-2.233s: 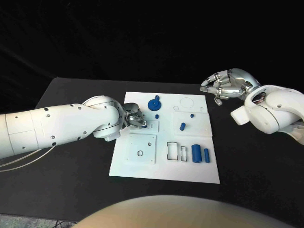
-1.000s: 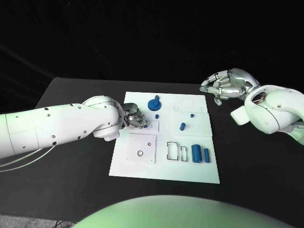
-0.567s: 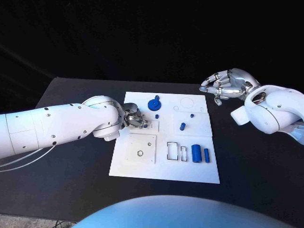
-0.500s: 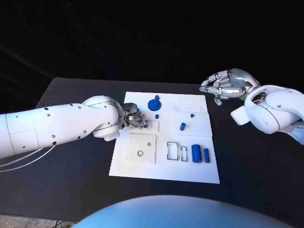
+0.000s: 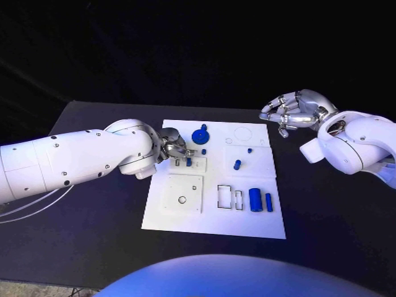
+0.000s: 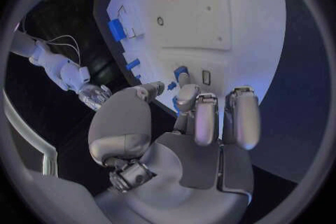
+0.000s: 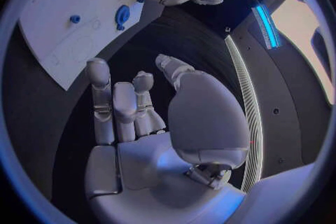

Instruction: Assemble the parts on the task board

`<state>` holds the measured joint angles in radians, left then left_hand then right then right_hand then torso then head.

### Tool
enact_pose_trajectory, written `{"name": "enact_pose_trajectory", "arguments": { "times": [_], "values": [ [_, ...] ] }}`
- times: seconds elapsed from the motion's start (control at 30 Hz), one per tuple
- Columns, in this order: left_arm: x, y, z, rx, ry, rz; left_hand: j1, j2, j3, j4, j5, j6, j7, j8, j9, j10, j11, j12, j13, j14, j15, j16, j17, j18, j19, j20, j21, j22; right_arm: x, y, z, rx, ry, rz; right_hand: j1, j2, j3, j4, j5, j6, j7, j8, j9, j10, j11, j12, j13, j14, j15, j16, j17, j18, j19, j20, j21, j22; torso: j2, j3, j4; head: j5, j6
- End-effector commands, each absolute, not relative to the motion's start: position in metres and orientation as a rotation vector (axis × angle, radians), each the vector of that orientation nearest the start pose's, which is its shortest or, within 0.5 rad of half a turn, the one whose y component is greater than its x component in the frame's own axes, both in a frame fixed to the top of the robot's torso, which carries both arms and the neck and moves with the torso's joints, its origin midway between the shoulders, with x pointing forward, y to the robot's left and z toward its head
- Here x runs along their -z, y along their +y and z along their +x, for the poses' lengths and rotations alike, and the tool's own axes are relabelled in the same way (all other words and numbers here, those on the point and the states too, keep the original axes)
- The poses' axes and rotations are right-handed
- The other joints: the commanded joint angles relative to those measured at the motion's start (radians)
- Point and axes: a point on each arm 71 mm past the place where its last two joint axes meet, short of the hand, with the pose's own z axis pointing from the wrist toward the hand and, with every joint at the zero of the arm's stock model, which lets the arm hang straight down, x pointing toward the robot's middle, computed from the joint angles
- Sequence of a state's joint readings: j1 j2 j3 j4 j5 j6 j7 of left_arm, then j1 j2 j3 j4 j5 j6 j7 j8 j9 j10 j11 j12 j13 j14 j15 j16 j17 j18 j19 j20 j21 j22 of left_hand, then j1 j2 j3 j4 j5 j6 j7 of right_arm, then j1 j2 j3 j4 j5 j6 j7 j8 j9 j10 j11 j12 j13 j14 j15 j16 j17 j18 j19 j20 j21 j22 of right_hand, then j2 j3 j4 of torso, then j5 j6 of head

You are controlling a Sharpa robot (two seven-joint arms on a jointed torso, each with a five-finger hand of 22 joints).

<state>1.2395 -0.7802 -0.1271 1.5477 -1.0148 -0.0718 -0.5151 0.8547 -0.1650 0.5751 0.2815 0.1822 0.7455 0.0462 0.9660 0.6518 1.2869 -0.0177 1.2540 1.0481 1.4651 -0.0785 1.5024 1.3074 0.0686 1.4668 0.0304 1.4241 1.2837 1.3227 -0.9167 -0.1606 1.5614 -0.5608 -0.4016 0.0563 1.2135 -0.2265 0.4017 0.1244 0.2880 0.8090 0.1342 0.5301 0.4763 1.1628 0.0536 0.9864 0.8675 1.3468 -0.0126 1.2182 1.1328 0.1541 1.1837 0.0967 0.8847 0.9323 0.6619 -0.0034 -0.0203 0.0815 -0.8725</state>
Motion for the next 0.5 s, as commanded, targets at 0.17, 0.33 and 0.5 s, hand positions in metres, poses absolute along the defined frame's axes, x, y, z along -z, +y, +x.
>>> {"name": "enact_pose_trajectory", "arguments": {
  "times": [0.17,0.33,0.5],
  "values": [
    [0.196,0.185,0.477,0.592,2.246,-0.307,0.061,0.006,-0.029,-0.004,0.002,-0.021,0.012,-0.007,-0.011,-0.025,0.003,-0.015,-0.030,0.077,0.001,-0.007,0.173,-0.012,0.001,-0.006,0.000,0.000,0.172,-0.239,0.488,-1.029,1.700,0.641,-0.008,-0.007,-0.003,0.007,-0.007,-0.006,0.000,0.002,-0.001,-0.003,0.000,-0.004,0.000,-0.008,0.002,-0.002,-0.001,0.001,-0.007,-0.001,-0.005,0.001,-0.001,0.0015,0.0007,-0.002,0.000],
    [0.167,0.196,0.492,0.592,2.239,-0.296,0.089,0.010,-0.050,0.001,0.003,-0.047,0.025,-0.029,-0.025,-0.054,0.015,-0.038,-0.064,0.076,0.010,-0.008,0.172,-0.010,-0.004,0.000,-0.006,-0.010,0.172,-0.239,0.488,-1.028,1.700,0.641,-0.008,-0.007,-0.003,0.007,-0.007,-0.006,0.000,0.002,-0.001,-0.003,0.000,-0.004,0.000,-0.008,0.002,-0.002,-0.001,0.001,-0.007,-0.001,-0.005,0.001,-0.001,0.0031,0.0001,-0.001,0.000],
    [0.153,0.208,0.512,0.554,2.240,-0.292,0.101,0.014,-0.062,0.005,0.003,-0.057,0.032,-0.042,-0.034,-0.071,0.021,-0.052,-0.083,0.076,0.016,-0.008,0.171,-0.008,-0.008,0.005,-0.012,-0.020,0.172,-0.238,0.489,-1.028,1.701,0.640,-0.008,-0.007,-0.004,0.008,-0.008,-0.006,0.000,0.002,-0.001,-0.001,0.000,-0.002,0.003,-0.007,0.002,-0.001,0.000,0.000,-0.005,0.000,-0.002,0.003,-0.001,0.0027,0.0010,0.000,0.000]
  ]
}}
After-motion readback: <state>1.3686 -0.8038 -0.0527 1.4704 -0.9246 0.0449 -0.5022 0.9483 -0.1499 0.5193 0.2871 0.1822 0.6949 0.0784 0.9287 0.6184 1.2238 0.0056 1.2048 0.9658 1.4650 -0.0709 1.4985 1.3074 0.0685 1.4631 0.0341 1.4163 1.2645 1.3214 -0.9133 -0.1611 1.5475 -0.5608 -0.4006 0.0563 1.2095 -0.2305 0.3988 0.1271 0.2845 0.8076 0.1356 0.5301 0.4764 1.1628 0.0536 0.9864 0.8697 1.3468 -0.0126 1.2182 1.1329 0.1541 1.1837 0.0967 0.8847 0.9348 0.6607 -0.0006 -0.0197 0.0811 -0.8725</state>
